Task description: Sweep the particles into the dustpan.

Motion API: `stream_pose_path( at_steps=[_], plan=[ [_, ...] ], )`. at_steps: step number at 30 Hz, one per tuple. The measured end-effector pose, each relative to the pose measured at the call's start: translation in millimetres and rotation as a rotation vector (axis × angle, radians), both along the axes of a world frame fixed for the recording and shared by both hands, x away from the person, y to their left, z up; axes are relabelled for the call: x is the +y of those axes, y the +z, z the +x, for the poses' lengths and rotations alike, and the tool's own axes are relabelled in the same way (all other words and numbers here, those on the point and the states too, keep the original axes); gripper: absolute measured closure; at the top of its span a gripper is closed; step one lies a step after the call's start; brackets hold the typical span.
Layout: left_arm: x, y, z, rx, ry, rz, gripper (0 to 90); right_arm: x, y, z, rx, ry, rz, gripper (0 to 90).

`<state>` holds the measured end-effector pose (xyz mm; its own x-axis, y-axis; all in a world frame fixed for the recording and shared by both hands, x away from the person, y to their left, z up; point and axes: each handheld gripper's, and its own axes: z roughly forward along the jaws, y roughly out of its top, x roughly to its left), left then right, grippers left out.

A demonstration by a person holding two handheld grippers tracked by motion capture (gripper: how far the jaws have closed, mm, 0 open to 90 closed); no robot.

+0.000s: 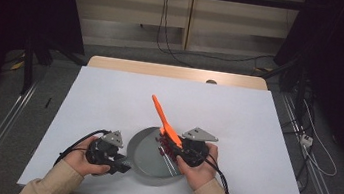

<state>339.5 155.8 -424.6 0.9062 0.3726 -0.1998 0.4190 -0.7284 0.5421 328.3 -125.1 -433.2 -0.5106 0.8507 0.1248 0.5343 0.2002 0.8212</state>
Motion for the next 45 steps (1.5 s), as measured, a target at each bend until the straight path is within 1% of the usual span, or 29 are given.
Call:
stream_pose_path(
  at_steps=[2,4,6,8,10,11,13,14,18,21,22,23,25,26,27,28,30,32,33,36,37,40,41,42,43,44,45],
  plan=[
    [0.0,-0.1,0.1,0.001,0.0,-0.001,62.5,2.4,1.7,-1.6,-0.007,0.007,0.001,70.0],
    [0.0,-0.2,0.1,0.003,0.003,-0.003,62.5,6.1,3.6,-3.1,-0.014,0.024,0.018,70.1],
    [0.2,-0.2,0.3,-0.001,0.003,0.002,62.5,12.3,5.0,-4.7,-0.011,0.052,0.024,70.3],
    [0.3,-0.6,0.4,0.002,0.006,-0.003,62.5,20.0,6.3,-5.8,-0.011,0.073,0.026,70.6],
    [0.9,-1.0,0.5,0.008,0.005,-0.005,62.5,24.8,8.6,-5.7,-0.013,0.089,0.044,70.9],
    [0.9,-1.3,0.6,0.007,0.005,-0.009,62.5,25.9,9.9,-5.0,-0.021,0.099,0.038,70.9],
    [1.1,-1.2,0.7,0.008,0.007,-0.01,62.5,24.4,13.9,-3.8,-0.035,0.098,0.044,70.9],
    [1.3,-1.2,0.8,0.009,0.007,-0.011,62.5,21.7,16.0,-2.2,-0.039,0.094,0.056,70.9],
    [1.3,-1.3,0.9,0.009,0.005,-0.01,62.5,4.3,21.7,6.4,-0.058,0.045,0.069,70.9],
    [1.2,-1.5,0.1,0.012,0.006,-0.012,62.5,-8.9,21.4,12.1,-0.059,0.007,0.064,71.0],
    [1.4,-1.2,-0.5,0.011,0.007,-0.007,62.5,-13.2,20.5,13.6,-0.06,-0.004,0.06,70.9],
    [1.9,-0.8,-0.5,0.013,-0.003,-0.004,62.5,-17.3,19.6,14.6,-0.06,-0.013,0.051,71.0],
    [2.0,-0.5,-2.3,0.012,-0.001,-0.005,62.5,-25.9,17.0,15.4,-0.062,-0.031,0.032,70.9],
    [2.6,-0.1,-2.5,0.014,-0.012,0.001,62.5,-30.7,15.7,16.0,-0.059,-0.039,0.025,70.9],
    [2.2,-0.2,-3.3,0.012,-0.007,-0.002,62.5,-35.5,14.6,16.3,-0.058,-0.05,0.019,70.9],
    [2.3,0.2,-3.6,0.011,-0.011,0.003,62.5,-40.0,13.1,16.4,-0.063,-0.064,0.005,70.9],
    [1.7,0.2,-4.8,0.014,-0.015,-0.001,62.4,-47.1,9.5,15.1,-0.059,-0.084,-0.011,70.9],
    [1.1,0.8,-5.7,0.007,-0.027,0.016,62.3,-50.5,5.1,10.8,-0.064,-0.097,-0.039,71.0],
    [0.6,0.8,-6.0,0.009,-0.027,0.013,62.3,-50.4,2.5,7.6,-0.068,-0.099,-0.055,70.9],
    [-0.8,1.3,-5.9,0.006,-0.031,0.022,62.3,-45.1,-4.8,-4.3,-0.071,-0.107,-0.026,70.9],
    [-2.4,0.6,-6.8,0.015,-0.015,0.004,62.3,-40.9,-4.4,-7.8,-0.07,-0.104,-0.03,70.8],
    [-7.4,0.1,-7.0,0.015,-0.002,0.008,62.4,-25.1,-5.8,-15.8,-0.072,-0.086,-0.011,70.5],
    [-8.5,0.5,-6.5,0.015,-0.003,0.013,62.4,-19.9,-5.6,-16.9,-0.075,-0.078,-0.006,70.6],
    [-9.4,0.5,-6.5,0.021,0.01,0.01,62.5,-15.3,-5.1,-16.8,-0.073,-0.069,0.014,70.7],
    [-9.3,0.7,-6.3,0.022,0.01,0.01,62.5,-10.8,-4.9,-16.5,-0.075,-0.058,0.02,70.6],
    [-9.3,0.5,-6.4,0.023,0.017,0.005,62.5,-6.9,-4.1,-16.1,-0.094,-0.055,-0.006,70.6],
    [-8.9,0.2,-6.2,0.022,0.017,0.007,62.6,-5.0,-3.1,-15.0,-0.11,-0.046,-0.01,70.8]
  ],
)
